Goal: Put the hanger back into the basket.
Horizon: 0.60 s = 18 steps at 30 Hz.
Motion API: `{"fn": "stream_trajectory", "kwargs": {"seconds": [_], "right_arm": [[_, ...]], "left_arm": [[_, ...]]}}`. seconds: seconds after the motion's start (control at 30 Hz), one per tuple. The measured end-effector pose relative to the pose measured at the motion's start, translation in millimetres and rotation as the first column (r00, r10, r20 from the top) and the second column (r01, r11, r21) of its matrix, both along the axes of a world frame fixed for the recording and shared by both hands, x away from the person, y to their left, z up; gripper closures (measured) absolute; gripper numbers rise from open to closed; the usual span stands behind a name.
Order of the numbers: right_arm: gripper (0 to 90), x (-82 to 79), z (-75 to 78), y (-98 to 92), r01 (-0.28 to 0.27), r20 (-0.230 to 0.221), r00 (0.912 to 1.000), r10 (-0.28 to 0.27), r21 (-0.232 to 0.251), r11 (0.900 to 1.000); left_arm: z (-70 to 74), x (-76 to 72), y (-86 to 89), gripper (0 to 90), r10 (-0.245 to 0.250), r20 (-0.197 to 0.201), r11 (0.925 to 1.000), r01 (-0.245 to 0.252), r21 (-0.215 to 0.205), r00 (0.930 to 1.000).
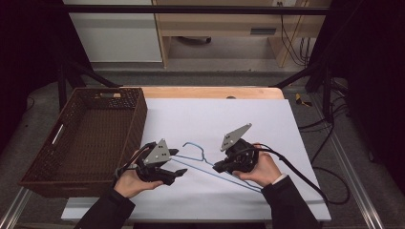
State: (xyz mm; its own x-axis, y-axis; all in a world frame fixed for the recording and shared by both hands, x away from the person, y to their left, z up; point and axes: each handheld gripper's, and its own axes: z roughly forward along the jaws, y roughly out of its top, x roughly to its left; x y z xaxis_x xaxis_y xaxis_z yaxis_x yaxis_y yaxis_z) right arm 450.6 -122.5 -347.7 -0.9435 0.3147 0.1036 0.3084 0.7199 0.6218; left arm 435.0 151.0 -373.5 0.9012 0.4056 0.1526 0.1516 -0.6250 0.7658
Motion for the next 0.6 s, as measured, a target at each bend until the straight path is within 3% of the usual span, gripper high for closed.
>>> {"fn": "stream_trajectory", "kwargs": {"seconds": [0.13,0.27,0.6], "right_arm": [[88.0,-1.9,-1.2,0.3,-0.035,-0.006,0.9994,0.035,-0.017,0.999],[88.0,-3.6,-2.5,1.2,-0.043,-0.019,0.9989,0.043,-0.015,0.999],[88.0,-2.5,-3.8,1.1,-0.07,-0.04,0.9968,0.069,-0.021,0.997]], "left_arm": [[-4.5,3.0,-5.8,42.0,-0.026,0.005,0.9983,0.026,0.053,0.9996],[-9.4,3.8,-12.4,51.6,-0.061,0.015,0.992,0.059,0.112,0.998],[-9.1,2.7,-16.2,75.8,-0.097,0.052,0.9837,0.088,0.157,0.9939]]}}
